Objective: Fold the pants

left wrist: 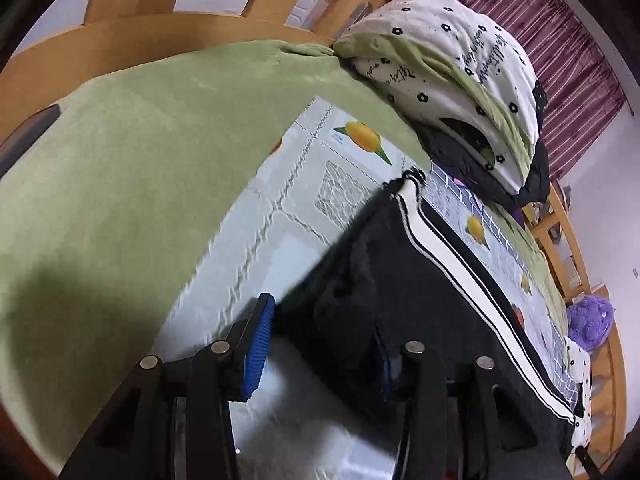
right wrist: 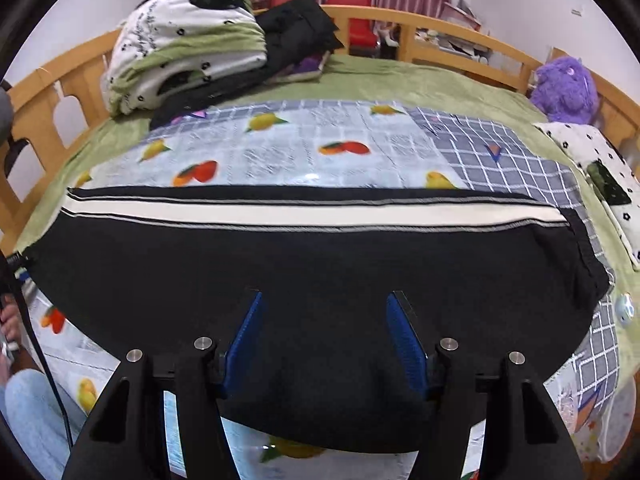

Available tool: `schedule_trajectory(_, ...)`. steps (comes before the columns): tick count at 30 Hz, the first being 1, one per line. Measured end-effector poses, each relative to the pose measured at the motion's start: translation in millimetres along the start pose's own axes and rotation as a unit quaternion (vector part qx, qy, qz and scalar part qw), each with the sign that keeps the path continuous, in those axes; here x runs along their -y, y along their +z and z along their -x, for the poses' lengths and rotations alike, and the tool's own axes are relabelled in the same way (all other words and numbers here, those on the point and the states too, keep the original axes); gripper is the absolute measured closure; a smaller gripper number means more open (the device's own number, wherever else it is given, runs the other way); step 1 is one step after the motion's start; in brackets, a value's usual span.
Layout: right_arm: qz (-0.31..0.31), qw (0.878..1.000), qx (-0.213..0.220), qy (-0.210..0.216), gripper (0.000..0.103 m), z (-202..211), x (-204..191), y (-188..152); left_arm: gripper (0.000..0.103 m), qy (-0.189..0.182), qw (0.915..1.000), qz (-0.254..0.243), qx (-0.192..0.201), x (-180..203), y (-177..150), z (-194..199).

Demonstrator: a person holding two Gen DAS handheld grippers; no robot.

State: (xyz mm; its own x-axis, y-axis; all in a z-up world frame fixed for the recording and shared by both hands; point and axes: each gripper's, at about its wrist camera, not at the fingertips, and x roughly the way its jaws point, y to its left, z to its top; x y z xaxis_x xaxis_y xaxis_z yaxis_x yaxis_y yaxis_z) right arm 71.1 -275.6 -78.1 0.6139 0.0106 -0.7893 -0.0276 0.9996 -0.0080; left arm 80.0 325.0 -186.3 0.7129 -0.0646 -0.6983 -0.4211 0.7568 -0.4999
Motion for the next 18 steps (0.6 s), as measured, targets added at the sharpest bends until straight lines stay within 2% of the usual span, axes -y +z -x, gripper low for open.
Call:
schedule_trajectory(2, 0.002, 1.0, -0.003, -0.003, 0.04, -2.4, 6.4, -2.7, 0.067, -0.001, 1.0, 0.006, 0.002, -0.2, -0.2, -3.2)
schedule_trajectory(3, 0.0, 1.0, -0.005, -0.004, 0.04, -3.4, 9.8, -4.1, 0.074, 0.0, 1.0, 0.0, 0.002, 2.5, -0.1, -2.3)
schedule_trajectory(7, -0.028, 1.0, -0.01, 0.007, 0.041, -6.1, 23.6, -7.9, 0.076, 0.015, 0.9995, -0.025, 0.01, 23.8, 5.3, 12.4)
schedule_trajectory(10, -0.046, 0.999, -0.005, 0.017, 0.042, -4.3, 31.6, -8.1, 0.077, 0.052, 0.9951, -0.076, 0.037, 61.1, 11.6, 34.1)
schedule_trajectory(12, -0.054, 0.998, 0.005, 0.026, 0.042, 0.2, 34.7, -8.3, 0.078, 0.061, 0.9902, -0.115, 0.051, 86.8, 13.7, 47.7)
schedule_trajectory(15, -0.052, 0.998, 0.021, 0.033, 0.042, 7.8, 38.6, -10.5, 0.08, 0.067, 0.9778, -0.184, 0.074, 142.8, 8.1, 71.2)
schedule_trajectory(18, -0.047, 0.998, 0.037, 0.036, 0.042, 16.7, 46.1, -15.3, 0.081, 0.055, 0.9604, -0.259, 0.086, 213.2, -12.2, 90.0)
